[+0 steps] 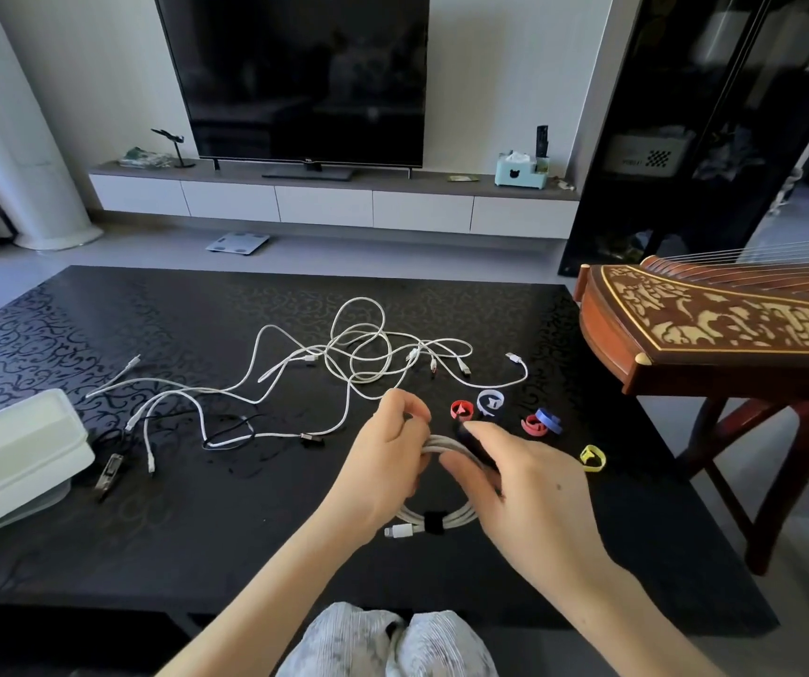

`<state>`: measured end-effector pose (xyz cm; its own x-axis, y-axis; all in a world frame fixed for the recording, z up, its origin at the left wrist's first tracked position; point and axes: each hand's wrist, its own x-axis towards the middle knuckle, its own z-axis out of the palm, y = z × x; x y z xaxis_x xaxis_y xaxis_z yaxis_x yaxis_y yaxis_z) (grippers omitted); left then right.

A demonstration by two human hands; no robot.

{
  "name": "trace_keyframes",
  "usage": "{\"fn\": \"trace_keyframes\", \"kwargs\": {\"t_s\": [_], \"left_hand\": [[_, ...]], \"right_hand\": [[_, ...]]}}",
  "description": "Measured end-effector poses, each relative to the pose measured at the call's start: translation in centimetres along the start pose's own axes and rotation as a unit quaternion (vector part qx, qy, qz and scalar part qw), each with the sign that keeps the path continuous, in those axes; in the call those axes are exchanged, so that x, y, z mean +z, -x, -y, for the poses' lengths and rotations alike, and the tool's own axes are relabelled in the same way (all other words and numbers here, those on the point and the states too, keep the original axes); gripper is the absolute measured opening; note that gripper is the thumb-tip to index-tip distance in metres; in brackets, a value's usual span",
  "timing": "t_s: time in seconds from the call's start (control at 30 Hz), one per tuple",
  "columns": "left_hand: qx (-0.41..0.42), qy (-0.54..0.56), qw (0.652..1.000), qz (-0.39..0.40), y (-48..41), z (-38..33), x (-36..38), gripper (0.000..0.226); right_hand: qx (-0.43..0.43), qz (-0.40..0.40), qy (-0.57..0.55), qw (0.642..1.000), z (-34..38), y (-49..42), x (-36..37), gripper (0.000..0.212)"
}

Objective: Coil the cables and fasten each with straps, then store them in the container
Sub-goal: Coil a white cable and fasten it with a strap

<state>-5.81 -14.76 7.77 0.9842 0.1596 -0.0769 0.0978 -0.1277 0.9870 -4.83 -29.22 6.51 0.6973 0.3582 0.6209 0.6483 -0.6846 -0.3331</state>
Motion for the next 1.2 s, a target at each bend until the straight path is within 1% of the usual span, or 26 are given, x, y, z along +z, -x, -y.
{"fn": "trace_keyframes", "kwargs": {"t_s": [0.07,0.17,0.3,0.4,0.53,0.63,0.7,0.77,0.8,0.83,0.9,0.93,0.97,1.0,1.07,1.13,1.2], "left_hand": [[0.005,-0.003,1.000,0.021,0.0,-0.1,-0.2,0.013],[0.003,0.061,0.996,0.067,0.2,-0.1,-0.8,0.013],[0.001,0.099,0.986,0.131,0.5,0.3,-1.7,0.030],[-0.044,0.121,0.982,0.136,0.4,0.9,-1.8,0.037],[-0.074,0.145,0.982,0.100,-0.1,1.1,-0.9,0.043],[-0.077,0.128,0.988,0.044,-0.2,0.8,-0.3,0.040],[-0.082,0.108,0.991,0.009,-0.4,0.6,-0.1,0.038],[-0.077,0.091,0.993,-0.011,-0.7,0.6,-0.1,0.034],[-0.067,0.089,0.994,-0.018,-0.8,0.5,-0.1,0.030],[-0.057,0.092,0.994,-0.024,-0.8,0.5,0.1,0.026],[-0.045,0.096,0.993,-0.044,-0.9,0.3,0.4,0.019],[-0.039,0.087,0.994,-0.054,-0.9,0.2,0.5,0.016],[-0.032,0.073,0.995,-0.063,-0.8,0.0,0.7,0.013],[-0.023,0.057,0.996,-0.068,-0.8,-0.1,0.9,0.010],[-0.011,0.037,0.997,-0.071,-0.5,-0.3,1.3,0.008],[-0.015,0.044,0.996,-0.071,-0.2,-0.4,1.7,0.009],[-0.026,0.065,0.995,-0.069,0.0,-0.6,1.8,0.009]], "right_hand": [[-0.004,0.022,0.002,1.000,-0.3,-0.2,0.0,0.036],[0.011,0.023,-0.035,0.999,-0.8,-0.1,0.1,0.032],[0.043,-0.014,-0.038,0.998,-1.3,0.3,0.4,0.040],[0.042,-0.031,-0.033,0.998,-1.5,0.7,0.9,0.042],[0.048,-0.043,-0.036,0.997,-1.7,0.7,1.3,0.039],[0.046,-0.039,-0.020,0.998,-1.6,0.5,1.4,0.034],[0.033,-0.055,-0.009,0.998,-1.2,0.5,1.0,0.031],[0.015,-0.078,0.009,0.997,-0.5,0.7,0.2,0.031],[0.000,-0.074,0.023,0.997,-0.1,0.9,-0.2,0.030],[-0.015,-0.058,0.036,0.998,0.4,1.2,-0.4,0.025],[-0.040,-0.004,0.081,0.996,0.5,1.7,-0.2,0.006],[-0.033,0.036,0.109,0.993,0.6,1.7,0.1,0.010],[-0.027,0.065,0.138,0.988,0.4,1.7,0.6,0.021],[-0.017,0.079,0.160,0.984,0.2,1.5,1.2,0.027],[0.004,0.067,0.180,0.981,0.0,0.8,2.2,0.027],[0.014,0.019,0.187,0.982,-0.1,0.2,2.9,0.025],[0.005,-0.037,0.183,0.982,0.0,-0.1,3.2,0.020]]}}
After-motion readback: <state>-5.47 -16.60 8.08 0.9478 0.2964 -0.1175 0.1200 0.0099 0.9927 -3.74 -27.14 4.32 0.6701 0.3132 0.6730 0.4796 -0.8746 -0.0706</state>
